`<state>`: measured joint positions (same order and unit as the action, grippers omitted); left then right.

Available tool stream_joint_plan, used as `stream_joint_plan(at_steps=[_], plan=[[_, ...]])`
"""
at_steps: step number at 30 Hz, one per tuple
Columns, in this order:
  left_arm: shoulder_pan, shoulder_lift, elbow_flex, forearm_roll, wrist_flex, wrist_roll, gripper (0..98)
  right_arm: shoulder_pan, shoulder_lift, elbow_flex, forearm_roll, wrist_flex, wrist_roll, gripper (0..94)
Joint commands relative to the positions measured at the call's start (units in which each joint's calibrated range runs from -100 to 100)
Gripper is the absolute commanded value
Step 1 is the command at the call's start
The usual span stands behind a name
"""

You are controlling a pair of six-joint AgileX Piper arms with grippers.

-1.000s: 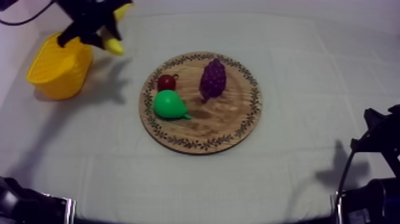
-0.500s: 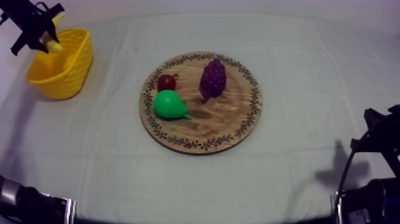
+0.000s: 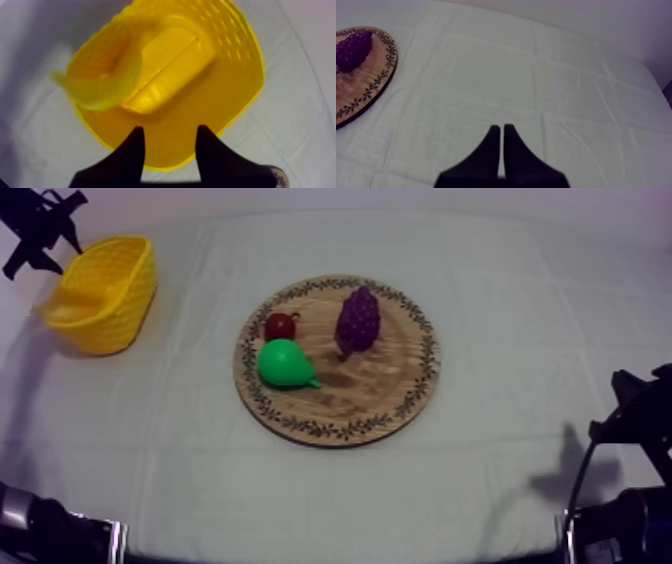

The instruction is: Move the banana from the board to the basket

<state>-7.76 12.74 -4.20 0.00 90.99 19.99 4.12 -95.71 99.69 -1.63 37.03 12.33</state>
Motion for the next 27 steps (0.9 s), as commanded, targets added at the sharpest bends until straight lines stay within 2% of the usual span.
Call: stream_joint_plan(at_steps=[1, 3, 5, 9, 13, 16, 19, 24, 27], plan=[[0.16, -1.25, 1.46, 0.60, -1.37, -1.11, 23.0, 0.02, -0.04, -0.03, -0.01, -0.01, 0.00, 0.6], [0.69, -2.86, 4.01, 1.33, -3.75, -2.81, 12.2, 0.02, -0.04, -0.03, -0.01, -0.01, 0.01, 0.6], [1.47, -5.21, 7.87, 2.24, -7.68, -5.37, 6.3, 0.02, -0.04, -0.03, -0.01, -0.01, -0.02, 0.6], [3.79, -11.77, 16.87, 4.49, -17.20, -12.27, 3.6, 0.02, -0.04, -0.03, -0.01, -0.01, -0.01, 0.6], [8.02, -20.23, 24.08, 4.52, -24.34, -16.87, 3.6, 0.02, -0.04, -0.03, -0.01, -0.01, -0.01, 0.6], [11.40, -27.54, 28.36, 3.39, -28.34, -18.54, 3.6, 0.02, -0.04, -0.03, -0.01, -0.01, -0.01, 0.6], [12.90, -35.87, 33.40, 3.42, -31.73, -20.66, 3.3, 0.02, -0.04, -0.03, -0.01, -0.01, 0.00, 0.6], [12.75, -51.26, 43.44, 3.16, -35.96, -21.21, 2.3, 0.02, -0.04, -0.03, -0.01, -0.01, 0.00, 0.6], [11.56, -60.81, 49.16, 3.75, -37.73, -21.95, 1.2, 0.02, -0.04, -0.03, -0.01, -0.01, -0.01, 0.6]])
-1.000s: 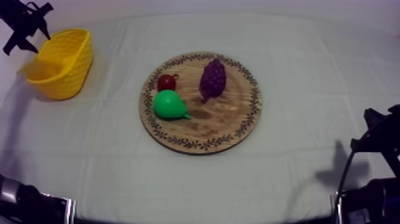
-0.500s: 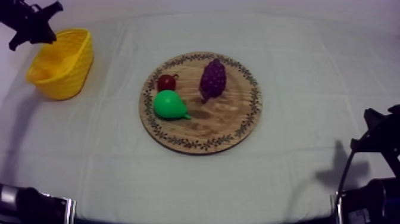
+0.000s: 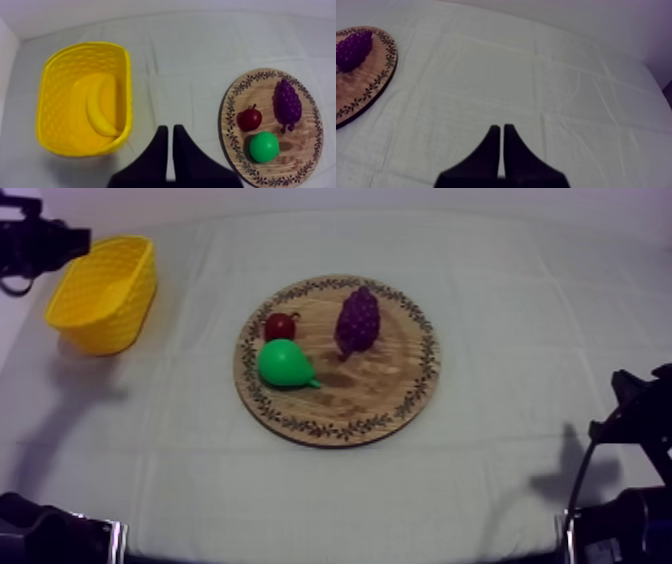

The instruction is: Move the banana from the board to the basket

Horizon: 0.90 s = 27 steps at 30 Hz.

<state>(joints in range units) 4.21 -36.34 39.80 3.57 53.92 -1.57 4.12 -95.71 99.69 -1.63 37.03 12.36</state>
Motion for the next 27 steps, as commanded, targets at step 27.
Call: stream_joint_plan(at_steps=[27], plan=[[-4.75, -61.59, 52.47, -1.03, -10.20, -7.09, 0.2, 0.02, -0.04, -0.03, -0.01, -0.01, -0.03, 0.6]])
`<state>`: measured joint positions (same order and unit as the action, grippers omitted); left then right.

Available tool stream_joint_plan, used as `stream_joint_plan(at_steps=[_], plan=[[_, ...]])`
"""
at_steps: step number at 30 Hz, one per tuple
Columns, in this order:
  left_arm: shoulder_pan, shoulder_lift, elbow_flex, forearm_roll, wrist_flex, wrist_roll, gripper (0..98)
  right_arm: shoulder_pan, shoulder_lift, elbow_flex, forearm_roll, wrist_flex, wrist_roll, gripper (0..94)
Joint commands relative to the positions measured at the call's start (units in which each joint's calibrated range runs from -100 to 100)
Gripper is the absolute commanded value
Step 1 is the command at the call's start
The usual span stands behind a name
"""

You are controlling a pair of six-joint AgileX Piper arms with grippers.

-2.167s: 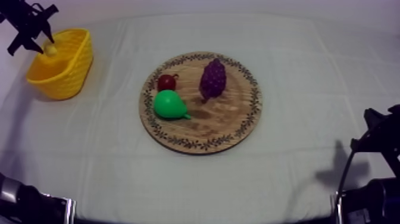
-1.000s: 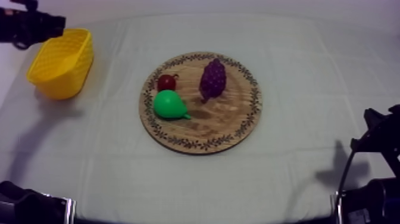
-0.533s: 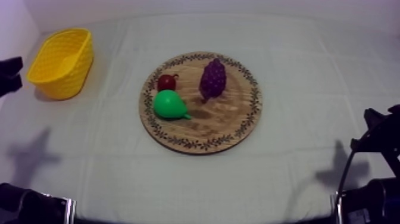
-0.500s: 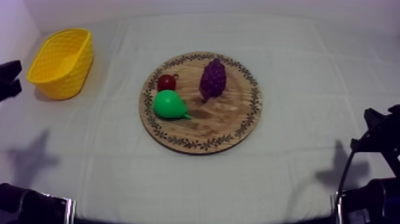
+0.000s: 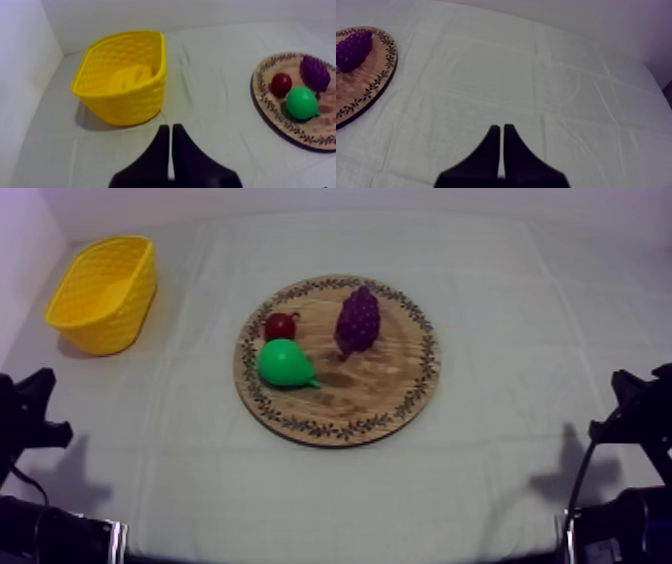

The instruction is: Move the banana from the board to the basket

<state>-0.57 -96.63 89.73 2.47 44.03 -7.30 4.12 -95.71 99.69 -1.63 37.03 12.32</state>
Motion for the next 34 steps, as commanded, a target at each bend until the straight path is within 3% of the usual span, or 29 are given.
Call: stream_joint_plan(at_steps=[1, 3, 5, 10, 14, 34], plan=[[0.10, -1.85, 3.83, 0.08, -0.88, -2.19, 0.2, 0.02, -0.04, -0.03, -0.01, -0.01, 0.01, 0.6], [0.25, -2.49, 5.61, -0.27, -2.29, -2.66, 0.2, 0.02, -0.04, -0.03, -0.01, -0.01, 0.01, 0.6], [0.18, -2.81, 6.60, -0.54, -3.29, -1.06, 0.2, 0.02, -0.04, -0.03, -0.01, -0.01, 0.02, 0.6], [-0.16, -3.06, 9.18, -3.78, -9.02, 12.63, 0.2, 0.02, -0.04, -0.03, -0.01, -0.01, 0.02, 0.6], [0.14, -3.10, 9.84, -4.48, -10.68, 18.11, 0.2, 0.02, -0.04, -0.03, -0.01, -0.01, 0.03, 0.6], [0.25, -3.11, 10.05, -4.70, -11.21, 18.00, 0.2, 0.02, -0.04, -0.03, -0.01, -0.01, 0.02, 0.6]])
